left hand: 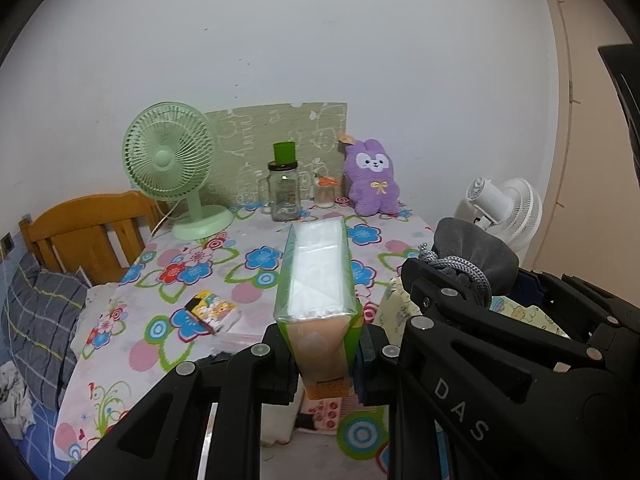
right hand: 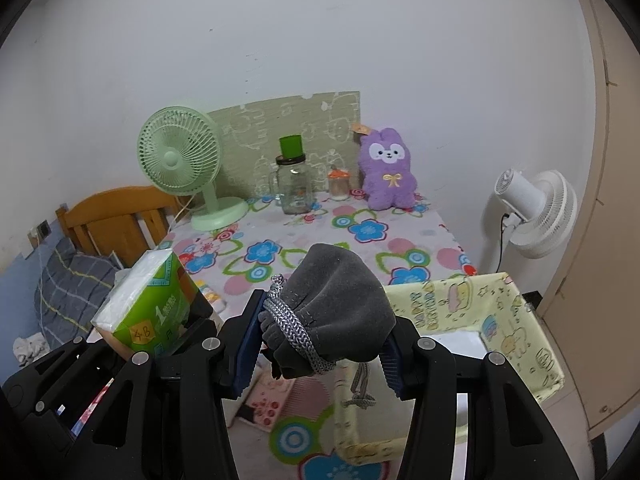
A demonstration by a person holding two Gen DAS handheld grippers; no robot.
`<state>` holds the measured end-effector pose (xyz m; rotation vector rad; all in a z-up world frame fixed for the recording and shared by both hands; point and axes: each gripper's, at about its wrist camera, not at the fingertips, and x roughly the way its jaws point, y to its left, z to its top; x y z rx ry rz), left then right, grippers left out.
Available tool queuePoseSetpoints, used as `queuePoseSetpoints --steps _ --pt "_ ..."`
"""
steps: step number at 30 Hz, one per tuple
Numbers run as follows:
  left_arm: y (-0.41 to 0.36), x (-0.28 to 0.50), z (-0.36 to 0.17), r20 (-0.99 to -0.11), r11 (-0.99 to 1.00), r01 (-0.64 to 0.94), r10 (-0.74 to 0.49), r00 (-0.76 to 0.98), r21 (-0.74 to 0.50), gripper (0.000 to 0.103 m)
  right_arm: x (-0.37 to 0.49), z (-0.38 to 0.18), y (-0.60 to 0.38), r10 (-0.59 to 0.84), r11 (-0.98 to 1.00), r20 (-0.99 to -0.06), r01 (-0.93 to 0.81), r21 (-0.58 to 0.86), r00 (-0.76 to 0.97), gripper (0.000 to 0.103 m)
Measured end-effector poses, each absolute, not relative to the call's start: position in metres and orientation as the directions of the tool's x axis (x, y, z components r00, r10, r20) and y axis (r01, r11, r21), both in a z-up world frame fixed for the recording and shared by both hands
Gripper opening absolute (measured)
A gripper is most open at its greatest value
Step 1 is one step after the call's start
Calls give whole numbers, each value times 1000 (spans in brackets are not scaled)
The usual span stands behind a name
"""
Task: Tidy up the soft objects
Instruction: 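Carry the grey pouch with the right tool over the paper box while the left tool holds the tissue box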
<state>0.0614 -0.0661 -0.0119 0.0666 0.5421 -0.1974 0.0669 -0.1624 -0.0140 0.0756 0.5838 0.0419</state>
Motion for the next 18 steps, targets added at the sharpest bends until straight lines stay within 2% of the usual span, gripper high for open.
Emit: queuePoseSetpoints --steps 18 --pt "-138 86 -14 -512 948 319 -277 813 -5 19 85 -12 -236 -24 994 -541 76 73 841 54"
